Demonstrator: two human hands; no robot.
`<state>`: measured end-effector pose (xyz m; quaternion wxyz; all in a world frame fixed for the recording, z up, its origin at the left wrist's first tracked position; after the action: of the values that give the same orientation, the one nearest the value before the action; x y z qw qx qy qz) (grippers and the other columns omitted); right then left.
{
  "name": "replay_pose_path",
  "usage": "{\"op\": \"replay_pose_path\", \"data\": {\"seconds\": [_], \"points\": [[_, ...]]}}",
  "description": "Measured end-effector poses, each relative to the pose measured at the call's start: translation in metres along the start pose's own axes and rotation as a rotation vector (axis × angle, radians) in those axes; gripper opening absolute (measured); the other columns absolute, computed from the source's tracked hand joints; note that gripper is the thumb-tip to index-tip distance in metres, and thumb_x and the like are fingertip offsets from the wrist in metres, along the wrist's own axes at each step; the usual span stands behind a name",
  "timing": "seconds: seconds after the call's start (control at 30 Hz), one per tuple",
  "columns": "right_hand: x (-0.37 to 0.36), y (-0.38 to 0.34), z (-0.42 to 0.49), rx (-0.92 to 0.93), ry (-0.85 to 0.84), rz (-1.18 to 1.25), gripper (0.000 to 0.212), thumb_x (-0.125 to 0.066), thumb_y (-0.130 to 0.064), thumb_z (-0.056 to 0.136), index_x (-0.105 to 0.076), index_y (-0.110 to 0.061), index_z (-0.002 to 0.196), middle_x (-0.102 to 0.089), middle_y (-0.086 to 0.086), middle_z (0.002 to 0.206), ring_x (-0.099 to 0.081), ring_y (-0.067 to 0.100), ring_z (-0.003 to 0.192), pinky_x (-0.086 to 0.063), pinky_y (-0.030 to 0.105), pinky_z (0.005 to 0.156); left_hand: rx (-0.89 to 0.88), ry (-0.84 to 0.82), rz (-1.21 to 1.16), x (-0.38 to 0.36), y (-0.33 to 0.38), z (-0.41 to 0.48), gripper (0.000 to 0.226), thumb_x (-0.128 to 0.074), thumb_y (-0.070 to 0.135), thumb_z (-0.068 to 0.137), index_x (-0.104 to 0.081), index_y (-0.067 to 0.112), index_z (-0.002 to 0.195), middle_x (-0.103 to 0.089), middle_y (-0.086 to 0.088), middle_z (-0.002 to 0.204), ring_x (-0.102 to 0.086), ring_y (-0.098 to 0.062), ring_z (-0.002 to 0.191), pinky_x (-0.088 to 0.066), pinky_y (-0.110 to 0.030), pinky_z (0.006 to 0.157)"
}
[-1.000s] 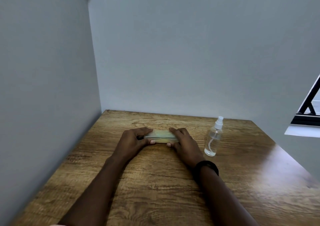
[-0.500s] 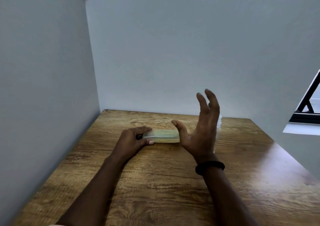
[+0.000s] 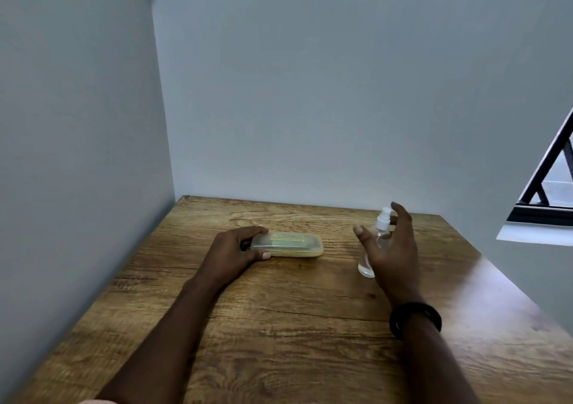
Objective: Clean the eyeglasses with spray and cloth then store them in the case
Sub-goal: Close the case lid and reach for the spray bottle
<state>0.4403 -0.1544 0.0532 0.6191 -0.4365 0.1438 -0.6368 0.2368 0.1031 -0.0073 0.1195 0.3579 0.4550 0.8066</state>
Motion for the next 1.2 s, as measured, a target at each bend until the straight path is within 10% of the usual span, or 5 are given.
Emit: {"op": "replay_pose_path", "data": {"seconds": [0.47, 1.2], "points": [[-0.021, 0.036, 0.003, -0.178, -0.106, -0.035, 0.039, -0.076, -0.022, 0.085, -0.059, -0.013, 0.119, -0.064, -0.004, 0.096, -0.065, 0.022, 0.095, -0.041, 0.029, 0.078, 0.011, -0.023, -0.019, -0.003, -0.007, 0.004, 0.061, -0.091, 0.02, 0.072, -0.069, 0.027, 0.129, -0.067, 0.013, 0.124, -0.059, 0.012, 0.104, -0.042, 0.002, 0.083], [-0.087, -0.015, 0.003, 0.074, -0.23, 0.136, 0.036, -0.072, -0.029, 0.091, -0.048, -0.021, 0.116, -0.065, -0.012, 0.095, -0.062, -0.003, 0.088, -0.047, 0.019, 0.069, 0.023, -0.12, 0.107, 0.016, -0.01, 0.001, 0.063, -0.089, 0.015, 0.074, -0.066, 0.027, 0.131, -0.06, 0.015, 0.126, -0.055, 0.008, 0.102, -0.043, -0.001, 0.072]]}}
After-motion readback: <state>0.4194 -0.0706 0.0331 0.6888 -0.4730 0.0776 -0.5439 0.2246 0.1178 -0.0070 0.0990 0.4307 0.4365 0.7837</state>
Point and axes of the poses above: each hand's wrist, its own z-axis towards the middle knuckle, its own x-axis out of the back of the hand, y = z × x, the point moved 10 cm from there along z, towards the middle knuckle
